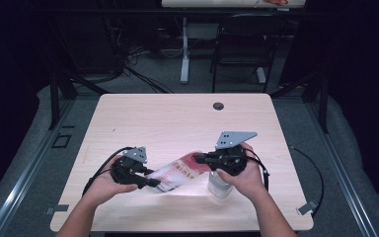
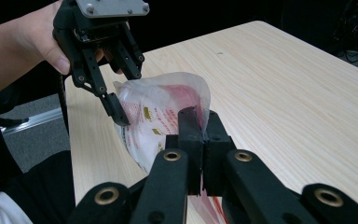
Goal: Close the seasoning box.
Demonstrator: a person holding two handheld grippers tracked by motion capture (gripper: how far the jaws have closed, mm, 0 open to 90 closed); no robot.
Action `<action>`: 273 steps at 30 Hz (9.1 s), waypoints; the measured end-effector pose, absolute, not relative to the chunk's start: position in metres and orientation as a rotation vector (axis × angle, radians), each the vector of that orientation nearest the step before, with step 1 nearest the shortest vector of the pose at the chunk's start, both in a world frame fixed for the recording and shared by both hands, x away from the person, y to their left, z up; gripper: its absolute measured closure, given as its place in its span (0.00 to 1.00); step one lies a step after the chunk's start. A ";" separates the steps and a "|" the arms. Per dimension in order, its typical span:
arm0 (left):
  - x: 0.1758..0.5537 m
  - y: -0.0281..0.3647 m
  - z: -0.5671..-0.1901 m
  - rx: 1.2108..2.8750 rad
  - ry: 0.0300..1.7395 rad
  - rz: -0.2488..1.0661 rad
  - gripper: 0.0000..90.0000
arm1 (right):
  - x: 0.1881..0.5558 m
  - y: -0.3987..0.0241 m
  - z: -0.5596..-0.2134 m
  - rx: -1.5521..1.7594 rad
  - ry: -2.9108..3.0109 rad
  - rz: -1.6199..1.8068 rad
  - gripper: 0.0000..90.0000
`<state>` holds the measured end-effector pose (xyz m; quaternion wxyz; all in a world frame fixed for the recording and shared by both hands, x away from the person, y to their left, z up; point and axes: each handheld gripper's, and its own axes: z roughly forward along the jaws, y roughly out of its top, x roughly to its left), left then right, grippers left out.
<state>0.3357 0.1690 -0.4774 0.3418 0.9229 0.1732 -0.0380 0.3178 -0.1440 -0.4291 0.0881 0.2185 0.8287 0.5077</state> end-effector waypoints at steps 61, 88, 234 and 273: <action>0.345 0.160 -0.418 2.412 0.425 -0.033 0.78 | 0.317 -0.179 -0.435 0.781 2.387 1.603 0.99; 0.350 0.150 -0.399 2.434 0.408 -0.008 0.80 | 0.317 -0.189 -0.436 0.817 2.371 1.610 0.99; 0.352 0.100 -0.338 2.599 0.316 0.036 0.83 | 0.311 -0.222 -0.430 0.810 2.397 1.539 0.99; 0.356 0.090 -0.330 2.608 0.297 0.037 0.84 | 0.312 -0.228 -0.432 0.823 2.406 1.530 0.99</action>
